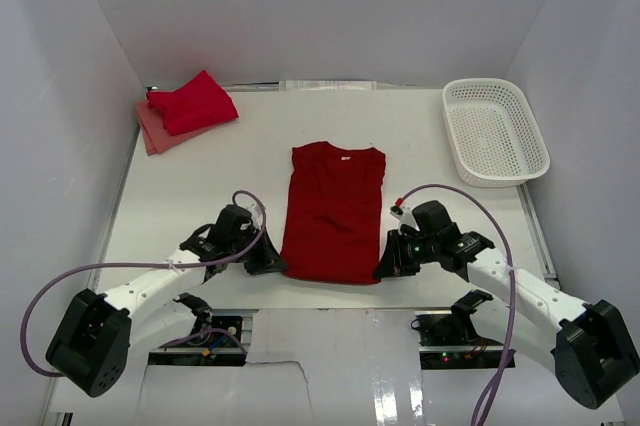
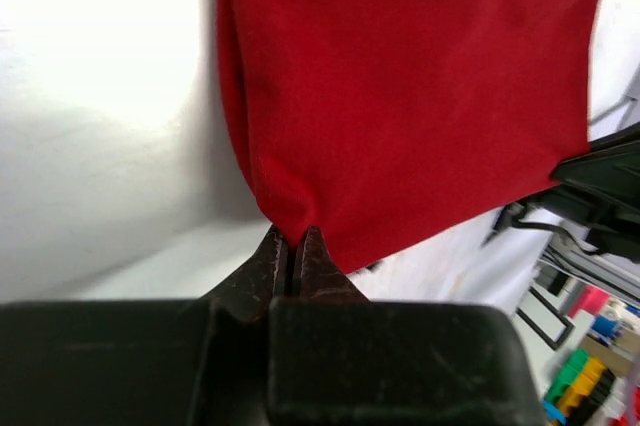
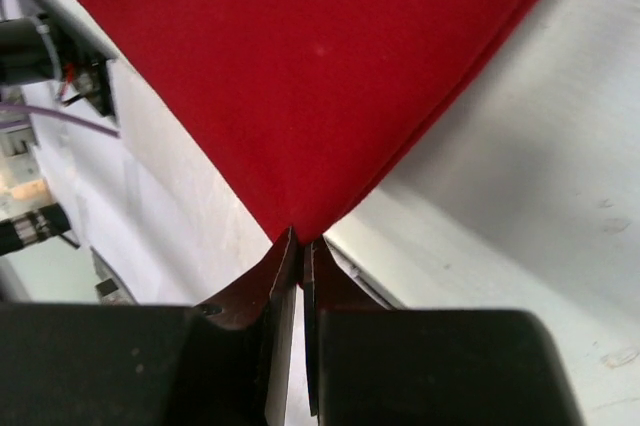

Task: Fold and stack the t-shirts
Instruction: Fold the long partially folded tshirt into a neat square, then put the neatly folded tshirt into the corner of the board with the left arm

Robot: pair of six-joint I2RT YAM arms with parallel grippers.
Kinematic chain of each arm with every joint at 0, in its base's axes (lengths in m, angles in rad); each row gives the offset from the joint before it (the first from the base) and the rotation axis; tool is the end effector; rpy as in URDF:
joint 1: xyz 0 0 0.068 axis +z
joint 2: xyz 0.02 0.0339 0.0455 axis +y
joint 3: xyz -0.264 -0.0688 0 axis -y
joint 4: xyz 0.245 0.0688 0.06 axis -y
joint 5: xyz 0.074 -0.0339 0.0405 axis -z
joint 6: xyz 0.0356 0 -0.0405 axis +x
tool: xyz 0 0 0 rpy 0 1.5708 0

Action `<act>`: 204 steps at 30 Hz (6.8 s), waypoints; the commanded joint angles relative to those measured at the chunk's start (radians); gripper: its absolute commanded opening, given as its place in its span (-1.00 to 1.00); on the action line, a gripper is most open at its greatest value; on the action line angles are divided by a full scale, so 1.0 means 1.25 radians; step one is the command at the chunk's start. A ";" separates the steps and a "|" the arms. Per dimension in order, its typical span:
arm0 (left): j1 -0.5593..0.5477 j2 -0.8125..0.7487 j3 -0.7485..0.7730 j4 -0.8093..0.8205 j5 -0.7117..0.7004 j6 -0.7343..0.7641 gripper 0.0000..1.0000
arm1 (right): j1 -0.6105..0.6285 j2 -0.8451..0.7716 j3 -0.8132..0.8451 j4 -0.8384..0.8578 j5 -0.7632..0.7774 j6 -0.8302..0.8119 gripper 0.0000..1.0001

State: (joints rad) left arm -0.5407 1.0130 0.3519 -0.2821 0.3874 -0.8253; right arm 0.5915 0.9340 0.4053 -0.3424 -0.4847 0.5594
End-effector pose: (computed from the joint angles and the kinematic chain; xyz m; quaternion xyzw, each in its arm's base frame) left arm 0.1416 -0.1007 0.1478 -0.0736 0.9324 -0.3332 0.1194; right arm 0.1342 0.1101 0.1733 -0.0969 0.9105 0.3702 0.1565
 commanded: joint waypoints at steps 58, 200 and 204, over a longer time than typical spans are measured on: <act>0.147 0.888 1.309 -0.189 0.063 0.140 -1.00 | -0.343 0.614 0.854 -0.172 0.066 -0.185 -0.85; 0.758 1.019 1.384 0.390 0.342 -0.054 -1.00 | -0.317 0.649 0.797 -0.028 0.027 -0.221 0.53; 0.788 0.997 1.276 0.394 0.327 -0.036 -1.00 | -0.312 0.651 0.802 -0.028 0.027 -0.217 0.53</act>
State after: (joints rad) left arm 0.4442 2.3829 2.0205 0.1974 0.8017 -0.8948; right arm 0.1925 1.7920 1.4021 -0.3931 -0.4301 0.3031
